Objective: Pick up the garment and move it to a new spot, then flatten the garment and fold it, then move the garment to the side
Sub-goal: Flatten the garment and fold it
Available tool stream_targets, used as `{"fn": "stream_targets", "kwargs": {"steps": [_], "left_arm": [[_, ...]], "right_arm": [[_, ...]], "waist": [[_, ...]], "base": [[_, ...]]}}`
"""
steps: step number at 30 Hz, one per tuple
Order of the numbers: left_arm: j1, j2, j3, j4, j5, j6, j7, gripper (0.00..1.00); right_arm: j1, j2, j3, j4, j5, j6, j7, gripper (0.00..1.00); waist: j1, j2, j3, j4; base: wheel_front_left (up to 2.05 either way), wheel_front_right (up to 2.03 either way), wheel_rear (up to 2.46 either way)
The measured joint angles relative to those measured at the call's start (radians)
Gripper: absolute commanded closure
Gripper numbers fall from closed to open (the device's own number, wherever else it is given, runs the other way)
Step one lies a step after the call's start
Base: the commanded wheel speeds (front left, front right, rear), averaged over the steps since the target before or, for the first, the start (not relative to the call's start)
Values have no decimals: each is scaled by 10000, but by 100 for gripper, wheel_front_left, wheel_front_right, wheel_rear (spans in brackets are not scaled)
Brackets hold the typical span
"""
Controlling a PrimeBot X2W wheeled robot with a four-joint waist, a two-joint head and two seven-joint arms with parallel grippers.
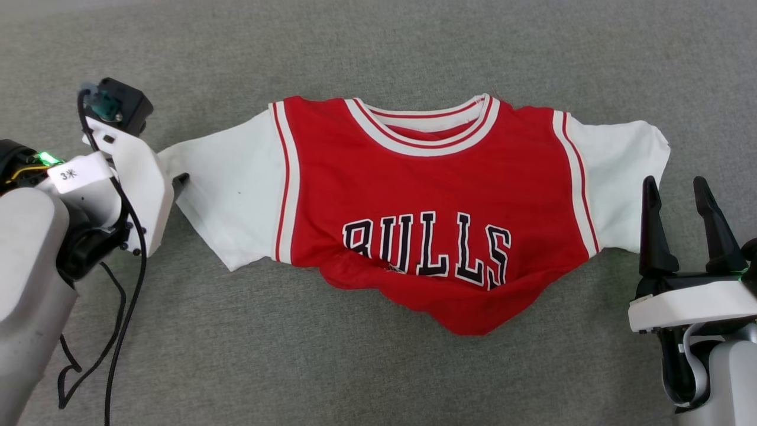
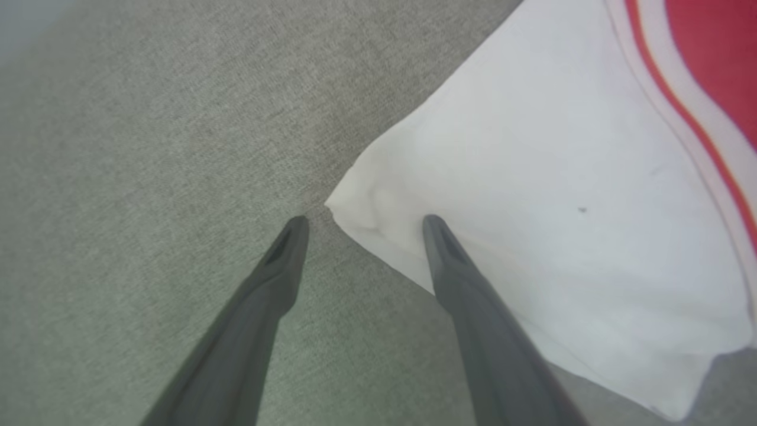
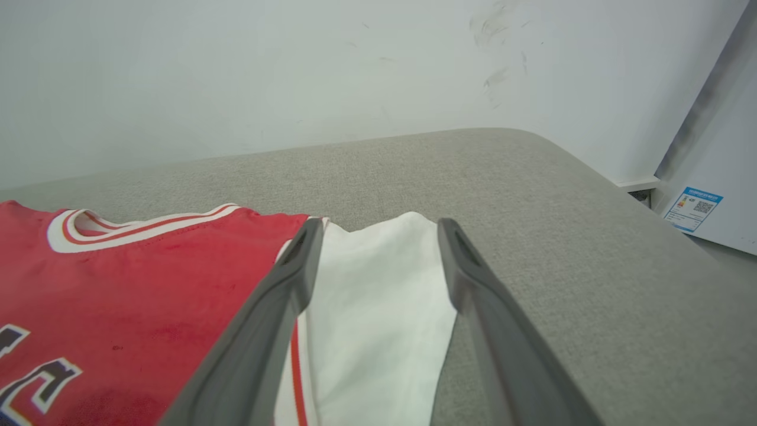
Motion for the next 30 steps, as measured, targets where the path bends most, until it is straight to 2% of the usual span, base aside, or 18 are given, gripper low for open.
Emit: {"fn": "stream_targets", "kwargs": {"steps": [7,10,11,12,17,23,24,27,30], "left_arm": [[-334,40,-102,802,318,2,-347,0],[-475,-15,-167,1001,207,2,-188,0],[-495,-29,-199,1043,71,2,-50,84],[-518,-44,-222,1053,-82,2,75,100],[-452,-165,-389,917,-566,2,278,100],[237,-199,-8,817,-794,247,-825,100],[684,-178,236,468,-918,412,-1461,100],[1206,-121,479,-151,-1024,616,-2042,100],[1786,-23,704,-938,-1152,830,-2437,100]], "right_arm": [[-13,4,100,56,69,0,-109,0],[-26,4,123,58,69,0,-113,0],[-45,4,123,61,69,0,-115,0],[-71,4,117,63,67,0,-121,0],[-164,6,59,140,-54,0,-119,0],[-151,10,33,280,-332,0,192,0],[-98,-12,-6,362,-522,0,740,0],[-59,-222,33,357,-604,0,1553,0],[-10,-694,182,278,-600,0,2702,0]], "waist": [[0,0,365,-168],[-1,0,475,-174],[-1,0,499,-166],[-1,0,513,-154],[-1,0,426,-44],[-1,0,-50,103],[-1,0,-381,213],[-1,0,-717,370],[-1,0,-989,584]], "base": [[0,0,0],[0,0,0],[0,0,0],[0,0,0],[0,0,0],[0,0,0],[0,0,0],[0,0,0],[0,0,0]]}}
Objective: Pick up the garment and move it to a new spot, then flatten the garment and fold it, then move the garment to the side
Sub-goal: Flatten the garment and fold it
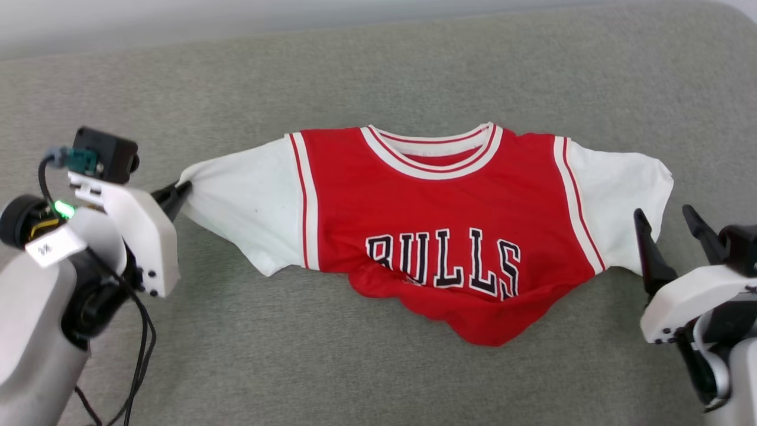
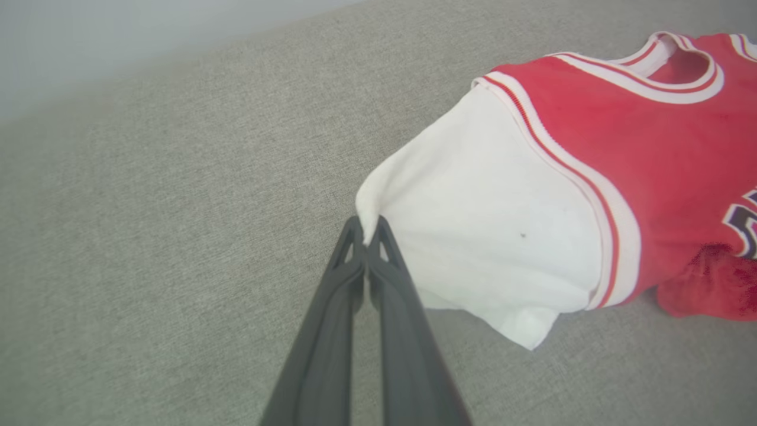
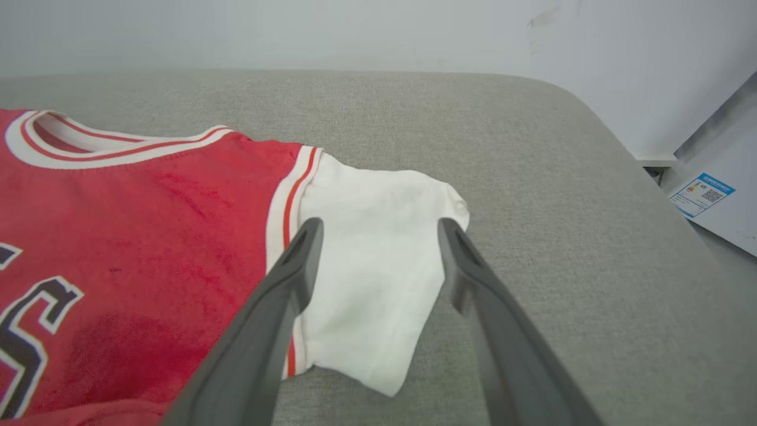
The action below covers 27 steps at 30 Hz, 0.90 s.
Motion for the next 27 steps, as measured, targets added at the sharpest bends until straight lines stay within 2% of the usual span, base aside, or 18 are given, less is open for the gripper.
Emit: {"fn": "stream_targets", "kwargs": {"steps": [6,11,15,20,27], "left_arm": [[1423,399,347,-1925,-238,560,-337,100],[2303,652,382,-3384,-240,855,-451,100],[2633,713,374,-4186,-130,1028,-564,100],[2663,706,272,-4707,33,1087,-621,100],[2420,648,148,-4997,203,1018,-671,100]], "right_arm": [[-313,-1118,176,-334,389,0,2882,0],[-1016,-2019,209,-445,1020,2,5547,0],[-1981,-2700,199,-253,1496,0,6939,0],[-2895,-3386,278,479,1563,0,7710,0],[-3361,-3568,520,1413,1413,2,7914,0]], "waist": [[0,0,-285,454],[0,0,-73,746],[0,0,297,966],[0,0,778,1333],[1,0,1284,1821]], "base": [[0,0,0],[0,0,0],[0,0,0],[0,0,0],[0,0,0]]}}
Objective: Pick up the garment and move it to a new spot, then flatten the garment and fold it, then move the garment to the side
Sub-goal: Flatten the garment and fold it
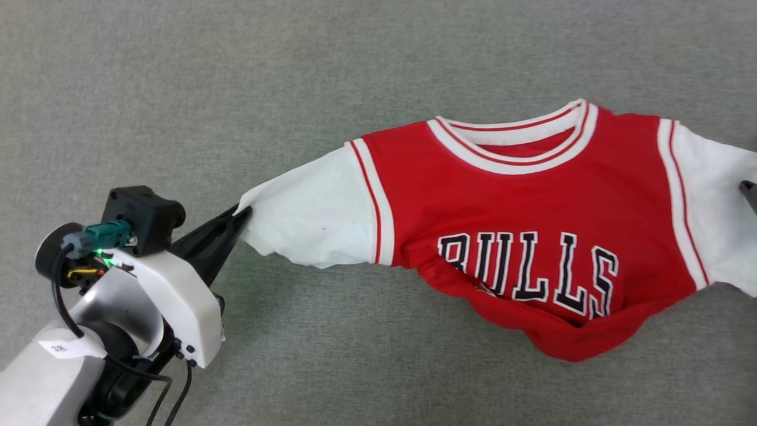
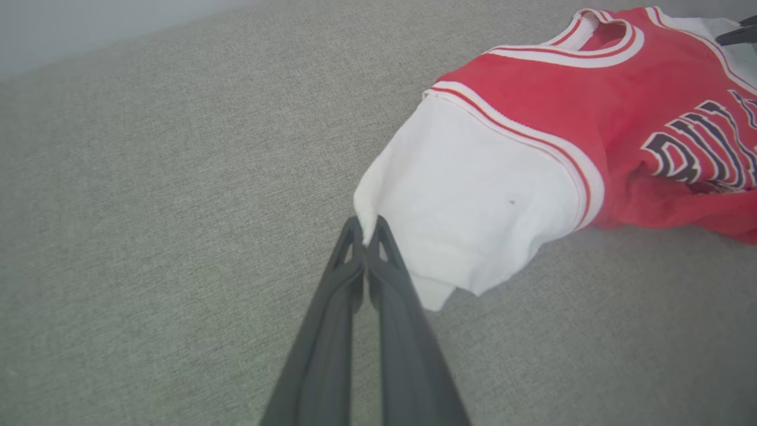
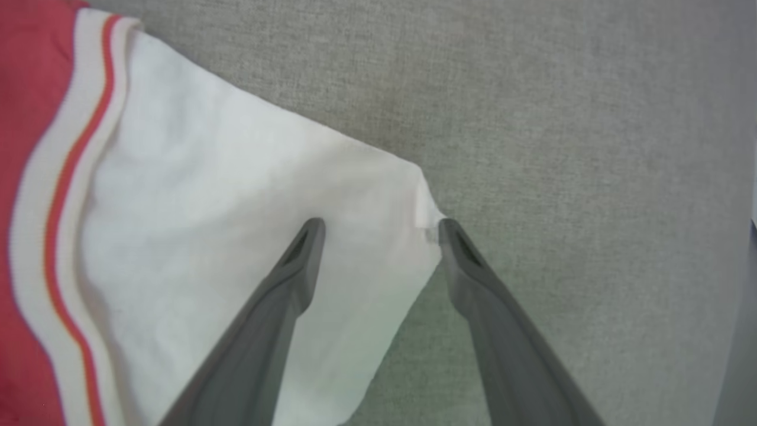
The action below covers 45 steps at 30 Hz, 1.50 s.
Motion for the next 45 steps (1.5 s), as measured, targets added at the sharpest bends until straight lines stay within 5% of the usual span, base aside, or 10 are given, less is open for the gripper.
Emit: {"fn": "stream_targets", "kwargs": {"steps": [9,10,12,13,28,45], "left_arm": [[-236,-123,-176,8,136,-119,-48,100],[-263,-127,-190,42,151,-132,-58,100],[-315,-144,-205,125,157,-173,-92,100],[-319,-155,-211,176,157,-174,-105,100],[54,-150,270,941,255,119,-1233,100],[547,583,2086,12,456,1137,-2577,100]], "right_arm": [[-106,-107,303,949,-96,-8,-568,0],[-101,-127,336,1043,-96,-8,-654,51],[-102,-132,433,1227,-88,-6,-880,77],[-102,-127,483,1304,-86,-4,-1022,100],[-221,-203,723,1701,387,2,-3413,100],[-459,-339,439,-660,928,4,-4922,100]], "waist": [[-1,0,276,312],[0,0,273,320],[0,0,229,325],[0,0,187,323],[-1,0,-1406,-50],[-1,0,-3241,-624]], "base": [[0,0,0],[0,0,0],[0,0,0],[0,0,0],[0,0,0],[0,0,0]]}}
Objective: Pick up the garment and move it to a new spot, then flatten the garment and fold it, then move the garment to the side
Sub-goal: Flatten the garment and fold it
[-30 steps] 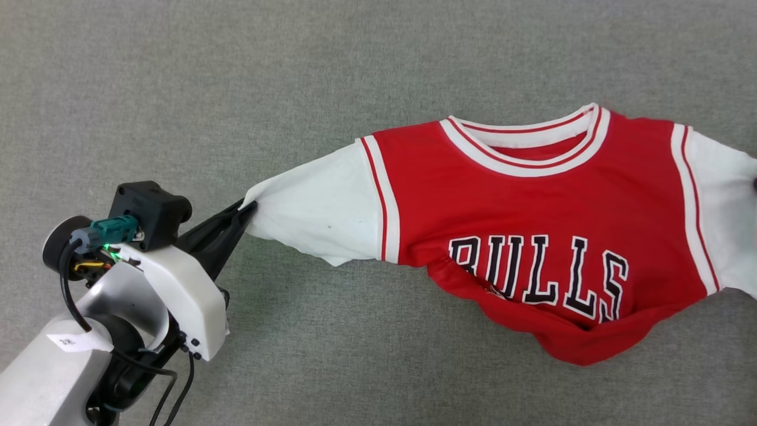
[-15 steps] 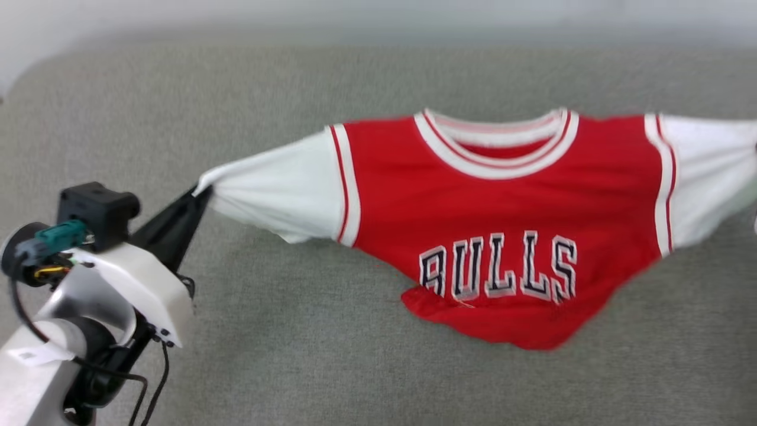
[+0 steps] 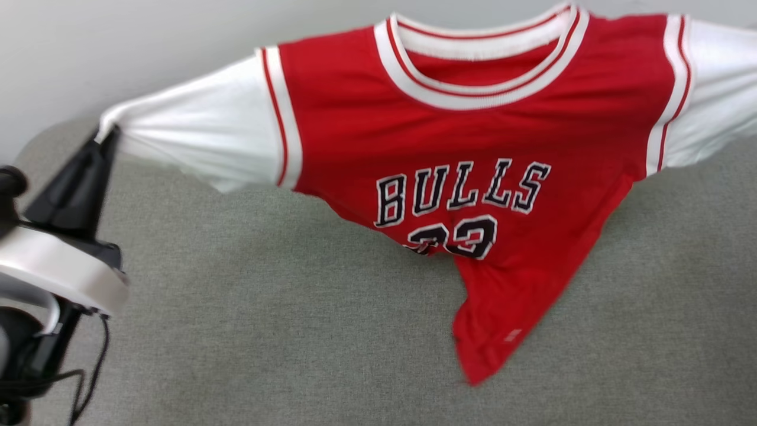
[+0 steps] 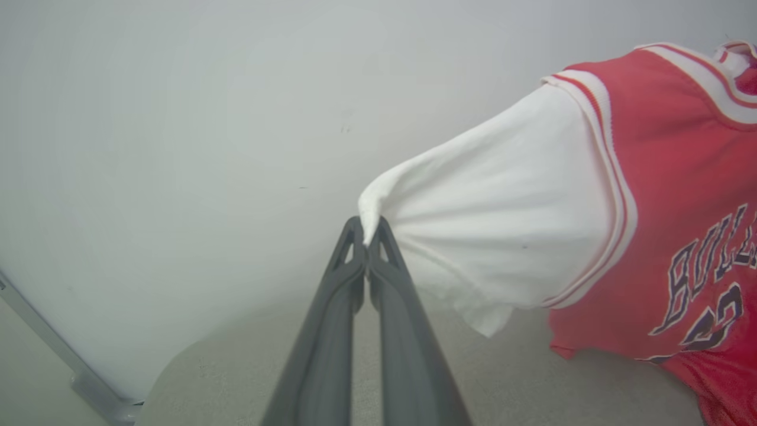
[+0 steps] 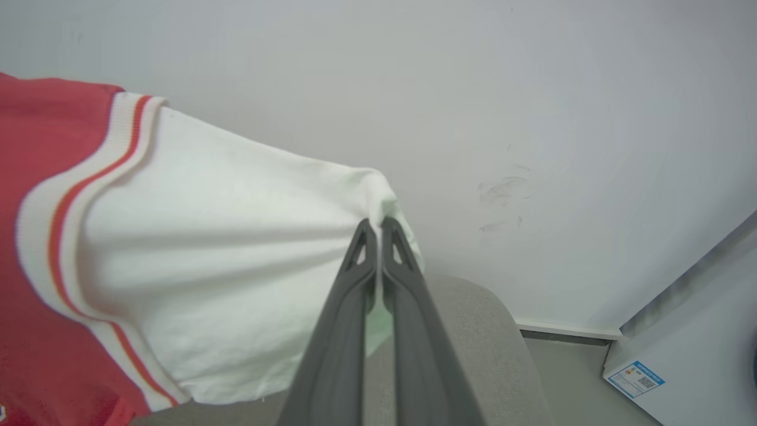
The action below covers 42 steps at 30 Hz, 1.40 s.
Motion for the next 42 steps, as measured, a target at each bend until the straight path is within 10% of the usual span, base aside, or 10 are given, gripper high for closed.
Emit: {"fn": "stream_targets", "kwargs": {"steps": [14,24,42], "left_arm": [[-1079,874,1446,-836,-104,226,-221,100],[-5078,1248,909,773,-165,-999,205,100],[-13758,-1576,-1315,7540,1927,-2257,-1476,100]], "right_arm": [[-1227,364,-489,-1647,-213,0,288,100],[-4170,199,-725,-228,-688,4,-215,100],[-10365,224,-1200,3741,-2671,10,-2418,100]], "waist": [[0,0,225,-94],[1,0,1993,74],[4,-1,5546,986]], "base": [[0,0,0],[0,0,0],[0,0,0]]}}
